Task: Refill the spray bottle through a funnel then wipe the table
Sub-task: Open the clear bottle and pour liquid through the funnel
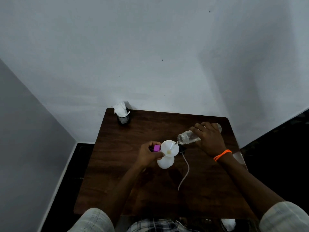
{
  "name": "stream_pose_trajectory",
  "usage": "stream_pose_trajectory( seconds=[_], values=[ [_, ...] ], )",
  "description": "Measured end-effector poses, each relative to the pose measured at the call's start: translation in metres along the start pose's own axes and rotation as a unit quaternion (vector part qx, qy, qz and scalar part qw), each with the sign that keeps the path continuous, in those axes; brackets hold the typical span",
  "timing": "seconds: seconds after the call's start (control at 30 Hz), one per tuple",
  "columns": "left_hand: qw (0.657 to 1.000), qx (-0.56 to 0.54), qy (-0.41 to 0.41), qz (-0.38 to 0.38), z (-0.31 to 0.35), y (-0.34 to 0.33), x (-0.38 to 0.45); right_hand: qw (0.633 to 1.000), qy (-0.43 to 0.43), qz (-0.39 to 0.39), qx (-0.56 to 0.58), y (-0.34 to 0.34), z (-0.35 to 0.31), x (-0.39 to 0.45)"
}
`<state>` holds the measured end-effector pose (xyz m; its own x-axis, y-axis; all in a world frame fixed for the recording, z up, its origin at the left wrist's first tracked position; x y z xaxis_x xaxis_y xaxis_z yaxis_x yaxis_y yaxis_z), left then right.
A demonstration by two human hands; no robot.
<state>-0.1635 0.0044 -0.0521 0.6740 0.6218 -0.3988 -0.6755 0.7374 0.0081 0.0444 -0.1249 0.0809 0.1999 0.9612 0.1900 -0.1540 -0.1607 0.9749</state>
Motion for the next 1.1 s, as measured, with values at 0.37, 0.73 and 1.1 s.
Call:
stream_pose_trajectory(
  seconds=[0.37,0.73,1.1],
  values=[
    [1.000,0.004,-0.001,0.002,0.0012,0.0011,0.0009,1.000,0.005,-0.008,-0.008,-0.0016,0.0017,0.0001],
    [1.000,0.002,-0.001,-0.002,0.0044,-0.0006,0.0014,1.000,0.001,-0.012,-0.009,-0.0052,0.0035,0.0018],
    [1.000,-0.005,0.010,-0.003,0.0043,-0.0013,0.0026,1.000,0.002,-0.013,-0.004,-0.0102,0.0024,0.0021]
  ],
)
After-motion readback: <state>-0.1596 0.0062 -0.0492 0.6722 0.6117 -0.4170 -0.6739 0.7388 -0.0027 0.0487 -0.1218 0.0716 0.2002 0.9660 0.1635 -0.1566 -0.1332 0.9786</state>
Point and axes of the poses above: each hand's wrist, its own x-axis towards the middle knuckle, its own y-axis out of the back of the hand, z = x × y, the point moved 9 cm from there along x, towards the middle knuckle, and after that the axes turned 4 degrees about y, right-handed, at the moved point
